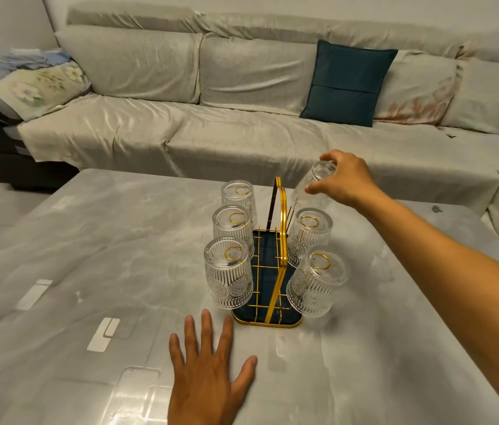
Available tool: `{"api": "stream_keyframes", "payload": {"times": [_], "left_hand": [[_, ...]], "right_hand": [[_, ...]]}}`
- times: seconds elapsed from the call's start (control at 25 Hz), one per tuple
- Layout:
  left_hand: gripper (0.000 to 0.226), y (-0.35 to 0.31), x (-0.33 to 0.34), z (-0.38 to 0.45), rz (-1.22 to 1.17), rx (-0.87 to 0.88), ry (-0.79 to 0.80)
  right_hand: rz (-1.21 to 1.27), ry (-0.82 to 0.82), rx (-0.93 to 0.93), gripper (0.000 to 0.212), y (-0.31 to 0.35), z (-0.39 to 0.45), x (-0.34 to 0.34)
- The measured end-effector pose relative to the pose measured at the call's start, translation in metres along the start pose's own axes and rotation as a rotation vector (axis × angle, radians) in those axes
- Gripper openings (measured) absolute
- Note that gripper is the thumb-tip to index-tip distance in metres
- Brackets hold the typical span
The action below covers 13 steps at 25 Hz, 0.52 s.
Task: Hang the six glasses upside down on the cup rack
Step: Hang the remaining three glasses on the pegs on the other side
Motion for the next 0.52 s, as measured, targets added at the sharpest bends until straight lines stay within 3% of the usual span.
{"api": "stream_keyframes", "payload": {"times": [0.2, 0.32, 0.52], "left_hand": [[0.093, 0.006, 0.009, 0.003, 0.064, 0.010, -0.125], [0.086, 0.003, 0.004, 0.000, 0.016, -0.025, -0.007], [0.079, 0.003, 0.002, 0.001, 0.018, 0.016, -0.061]], "right_hand": [[0.002, 0.025, 0.013, 0.072, -0.002, 0.001, 0.019], [-0.038, 0.052, -0.010, 0.069, 0.000, 0.003, 0.031], [-0.075, 0.103, 0.002, 0.065, -0.006, 0.005, 0.049]]}}
Point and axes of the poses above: each hand's wrist, its own z-axis towards the middle knuckle, its own x-axis out of the palm, y = z × x, the point moved 4 cm from there along z, towards the middle knuckle, and after that the axes turned 6 degrees about -x, right-handed, at the moved point
